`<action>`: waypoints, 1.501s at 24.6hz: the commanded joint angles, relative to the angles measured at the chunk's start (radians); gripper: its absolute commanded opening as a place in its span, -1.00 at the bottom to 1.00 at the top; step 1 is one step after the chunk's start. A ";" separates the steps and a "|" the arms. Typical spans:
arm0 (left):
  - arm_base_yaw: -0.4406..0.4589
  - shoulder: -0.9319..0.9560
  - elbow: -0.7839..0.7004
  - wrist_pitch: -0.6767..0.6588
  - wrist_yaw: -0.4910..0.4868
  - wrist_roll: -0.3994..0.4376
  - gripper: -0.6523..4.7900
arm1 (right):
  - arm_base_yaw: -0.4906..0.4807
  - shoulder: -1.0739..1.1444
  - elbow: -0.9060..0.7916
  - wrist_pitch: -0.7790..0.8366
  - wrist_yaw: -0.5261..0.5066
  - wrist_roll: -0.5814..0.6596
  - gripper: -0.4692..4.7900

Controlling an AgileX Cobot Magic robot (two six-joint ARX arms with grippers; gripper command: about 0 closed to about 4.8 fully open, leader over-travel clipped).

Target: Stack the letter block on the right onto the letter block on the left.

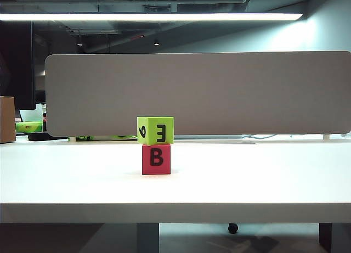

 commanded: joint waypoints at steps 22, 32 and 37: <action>-0.001 0.000 0.005 -0.119 -0.120 -0.003 -0.66 | 0.000 0.063 -0.421 0.161 -0.179 0.101 -0.84; -0.001 0.000 0.005 -0.119 -0.117 -0.003 -0.67 | -0.221 -0.153 -0.424 0.144 -0.180 0.072 -0.84; -0.001 0.000 0.005 -0.119 -0.117 -0.003 -0.66 | -0.552 -0.279 -0.433 0.232 -0.233 0.071 -0.84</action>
